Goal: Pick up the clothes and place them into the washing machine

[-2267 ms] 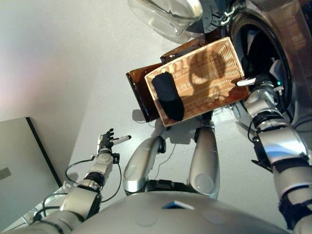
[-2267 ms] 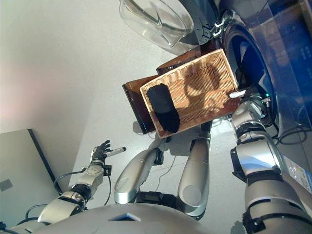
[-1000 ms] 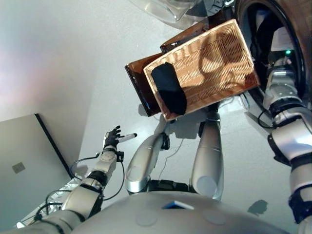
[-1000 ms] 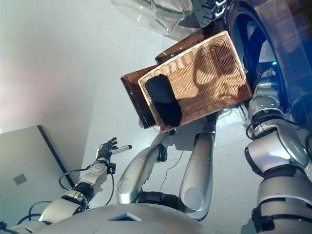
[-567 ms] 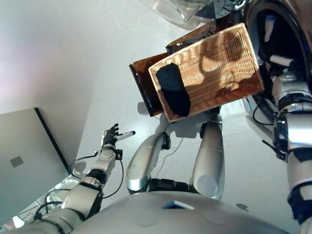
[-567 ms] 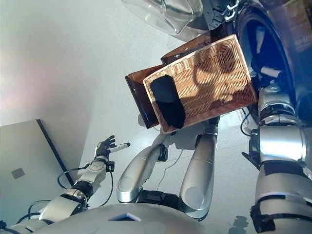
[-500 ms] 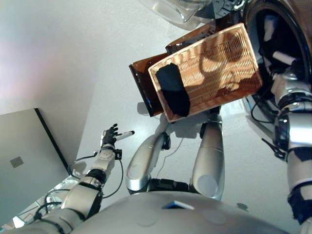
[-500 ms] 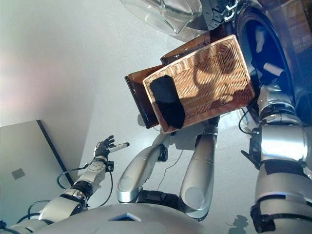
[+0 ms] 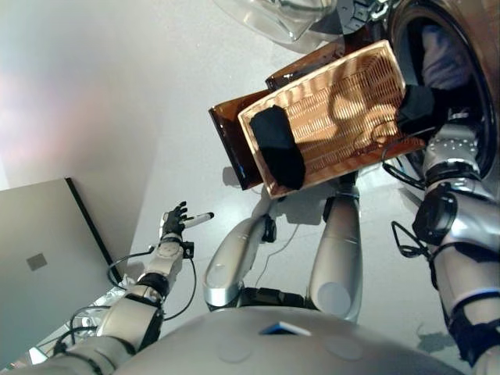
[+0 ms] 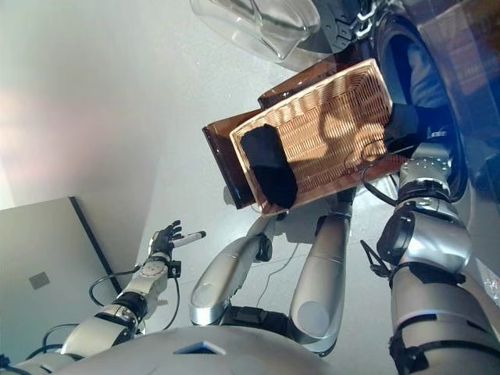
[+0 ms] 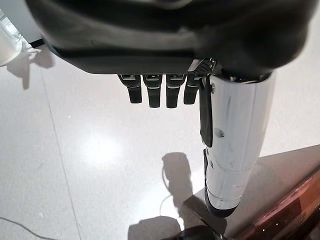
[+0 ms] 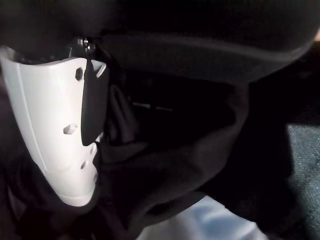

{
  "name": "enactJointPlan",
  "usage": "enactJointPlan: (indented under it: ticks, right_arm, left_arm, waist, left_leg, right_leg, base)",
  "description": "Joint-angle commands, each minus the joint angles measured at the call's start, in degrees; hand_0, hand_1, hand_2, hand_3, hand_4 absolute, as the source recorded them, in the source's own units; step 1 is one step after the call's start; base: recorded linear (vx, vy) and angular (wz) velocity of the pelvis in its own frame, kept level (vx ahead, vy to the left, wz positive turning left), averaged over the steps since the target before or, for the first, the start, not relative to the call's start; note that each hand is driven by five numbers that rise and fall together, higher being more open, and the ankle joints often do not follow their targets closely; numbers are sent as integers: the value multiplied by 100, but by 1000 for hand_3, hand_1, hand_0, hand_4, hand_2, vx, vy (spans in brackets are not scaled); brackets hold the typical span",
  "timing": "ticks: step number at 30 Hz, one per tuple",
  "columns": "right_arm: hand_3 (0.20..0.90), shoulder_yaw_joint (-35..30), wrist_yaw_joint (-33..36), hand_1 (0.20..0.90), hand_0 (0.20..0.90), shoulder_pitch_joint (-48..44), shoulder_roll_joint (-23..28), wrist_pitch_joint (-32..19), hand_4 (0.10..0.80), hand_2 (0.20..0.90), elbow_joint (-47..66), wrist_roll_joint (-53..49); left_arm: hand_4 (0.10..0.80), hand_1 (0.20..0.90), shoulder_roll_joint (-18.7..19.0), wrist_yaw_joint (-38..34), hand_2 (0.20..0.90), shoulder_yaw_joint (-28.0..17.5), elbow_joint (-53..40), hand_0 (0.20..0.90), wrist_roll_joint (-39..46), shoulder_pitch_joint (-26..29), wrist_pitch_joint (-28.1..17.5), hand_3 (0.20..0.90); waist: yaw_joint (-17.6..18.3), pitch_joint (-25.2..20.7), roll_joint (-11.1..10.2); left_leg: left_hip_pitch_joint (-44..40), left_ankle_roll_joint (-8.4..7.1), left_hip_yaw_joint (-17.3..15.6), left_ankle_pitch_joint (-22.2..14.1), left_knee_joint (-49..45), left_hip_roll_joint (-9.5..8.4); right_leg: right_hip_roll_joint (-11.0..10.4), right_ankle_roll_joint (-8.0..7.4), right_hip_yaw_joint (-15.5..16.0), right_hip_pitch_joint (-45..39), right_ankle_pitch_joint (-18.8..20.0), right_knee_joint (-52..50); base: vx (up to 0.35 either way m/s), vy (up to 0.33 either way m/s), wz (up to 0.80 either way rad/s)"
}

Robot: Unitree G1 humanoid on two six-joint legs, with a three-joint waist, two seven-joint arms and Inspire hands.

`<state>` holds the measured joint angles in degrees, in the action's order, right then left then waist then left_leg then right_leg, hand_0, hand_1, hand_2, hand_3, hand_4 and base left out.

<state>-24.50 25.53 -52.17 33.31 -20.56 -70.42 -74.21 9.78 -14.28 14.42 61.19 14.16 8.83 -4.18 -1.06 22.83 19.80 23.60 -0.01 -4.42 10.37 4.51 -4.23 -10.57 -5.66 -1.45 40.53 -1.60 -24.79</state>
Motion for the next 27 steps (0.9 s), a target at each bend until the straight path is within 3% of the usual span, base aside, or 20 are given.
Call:
enactJointPlan:
  ticks: [1,6,13,21,24,27]
  right_arm:
    - [200,-273,309,200,200,196,888,-739,300,200,421,-368]
    - [200,-322,421,200,200,205,1172,-1011,300,200,897,-230]
    - [200,-317,688,200,200,71,2030,-1368,300,200,1322,17]
    - [200,-414,994,200,200,295,2063,-1824,300,200,2328,538]
    - [200,-209,1011,200,200,602,1999,-1454,300,200,2507,1257]
    - [200,-89,1022,200,200,594,1898,-1319,300,200,2302,1329]
  left_arm:
    - [800,900,65,-186,900,109,467,900,137,-226,-14,900]
    - [800,900,26,-150,900,147,394,900,113,-319,9,900]
    - [800,900,86,-166,900,117,279,900,116,-366,-12,900]
    - [800,900,67,-203,900,49,154,900,114,-449,-57,900]
    - [800,900,126,-225,900,-35,49,900,115,-493,-115,900]
    - [800,900,189,-262,900,-71,17,900,111,-419,-136,900]
  waist:
    - [104,-142,320]
    - [128,-180,370]
    - [203,-215,317]
    - [273,-205,291]
    - [250,-184,213]
    - [214,-149,114]
  left_leg:
    - [-260,-520,-40,-215,35,-270]
    - [-274,-521,-53,-195,41,-268]
    - [-260,-530,-64,-207,42,-266]
    - [-270,-520,-40,-219,46,-292]
    - [-305,-507,-37,-266,42,-289]
    - [-284,-485,-82,-230,42,-267]
  right_leg:
    - [-59,-152,-64,-633,356,1119]
    - [-39,-158,-92,-627,393,1103]
    - [-21,-163,-145,-574,382,1042]
    - [-13,-165,-172,-573,361,990]
    - [-22,-179,-169,-575,337,983]
    - [-2,-182,-174,-551,440,1025]
  base:
    - [-4,12,5]
    - [31,8,1]
    - [8,0,0]
    - [16,1,0]
    - [0,0,0]
    - [-15,-6,1]
